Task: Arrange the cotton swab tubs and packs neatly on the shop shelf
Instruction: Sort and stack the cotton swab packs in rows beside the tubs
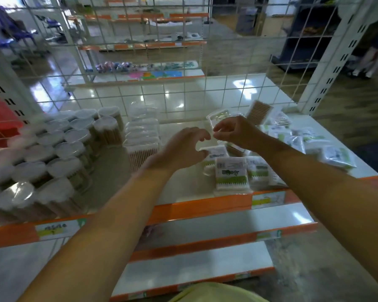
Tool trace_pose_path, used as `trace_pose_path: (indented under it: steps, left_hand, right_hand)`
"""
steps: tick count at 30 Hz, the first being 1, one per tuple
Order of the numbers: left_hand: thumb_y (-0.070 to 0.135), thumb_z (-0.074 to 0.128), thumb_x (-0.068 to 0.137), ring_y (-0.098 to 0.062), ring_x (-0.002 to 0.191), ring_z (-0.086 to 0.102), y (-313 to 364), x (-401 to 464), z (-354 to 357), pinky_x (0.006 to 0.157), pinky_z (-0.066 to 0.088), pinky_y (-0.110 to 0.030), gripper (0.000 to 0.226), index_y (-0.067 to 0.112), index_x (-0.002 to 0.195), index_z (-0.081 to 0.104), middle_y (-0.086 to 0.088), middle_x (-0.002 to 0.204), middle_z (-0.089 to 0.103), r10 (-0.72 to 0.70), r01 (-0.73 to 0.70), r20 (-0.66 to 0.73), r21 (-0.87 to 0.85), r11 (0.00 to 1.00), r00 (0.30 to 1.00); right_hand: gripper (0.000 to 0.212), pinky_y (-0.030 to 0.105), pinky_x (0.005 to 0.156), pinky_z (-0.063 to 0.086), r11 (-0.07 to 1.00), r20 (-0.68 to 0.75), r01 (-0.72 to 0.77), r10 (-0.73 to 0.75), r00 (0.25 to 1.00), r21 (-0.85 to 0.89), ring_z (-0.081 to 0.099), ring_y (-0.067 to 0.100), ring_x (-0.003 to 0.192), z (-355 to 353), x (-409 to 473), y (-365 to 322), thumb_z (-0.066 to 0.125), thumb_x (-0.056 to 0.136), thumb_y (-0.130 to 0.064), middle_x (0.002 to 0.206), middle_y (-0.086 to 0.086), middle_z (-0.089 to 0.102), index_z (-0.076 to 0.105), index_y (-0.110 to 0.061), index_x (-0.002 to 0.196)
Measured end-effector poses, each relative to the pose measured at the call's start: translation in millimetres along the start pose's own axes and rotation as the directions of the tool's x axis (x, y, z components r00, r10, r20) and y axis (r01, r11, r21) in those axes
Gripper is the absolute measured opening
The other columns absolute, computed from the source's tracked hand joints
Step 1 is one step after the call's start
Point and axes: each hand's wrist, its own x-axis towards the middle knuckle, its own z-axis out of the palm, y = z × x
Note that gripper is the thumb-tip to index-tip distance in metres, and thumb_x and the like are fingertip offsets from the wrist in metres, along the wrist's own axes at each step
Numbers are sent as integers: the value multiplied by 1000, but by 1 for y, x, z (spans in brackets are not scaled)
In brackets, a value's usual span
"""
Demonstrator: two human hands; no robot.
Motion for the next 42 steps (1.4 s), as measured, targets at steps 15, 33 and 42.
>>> trace_pose_path:
  steps: [15,33,42]
  left_hand:
    - [9,56,80,-26,95,58,16,3,39,83,48,-38,25,9,103,65,-9,104,64,-119,124,103,-42,991,987]
    - [34,60,88,-10,92,56,2,10,24,65,43,-17,43,15,125,49,1,103,58,-394,285,-24,-650,704,919]
    - [37,62,85,-19,95,60,6,13,38,73,49,-31,60,16,134,36,-7,106,60,-547,352,20,-784,510,837]
  right_hand:
    - [32,26,70,39,969,261,-139,192,946,-206,54,15,84,-5,-51,12,70,80,-34,90,-1,59,67,-12,102]
    - [18,28,68,56,832,-46,-294,356,933,471,64,16,74,-18,-21,-3,65,84,-12,82,3,65,62,-7,102]
    - [6,24,54,54,50,155,-241,636,756,969,67,19,73,9,-10,-3,62,86,-9,85,9,68,61,-5,91]
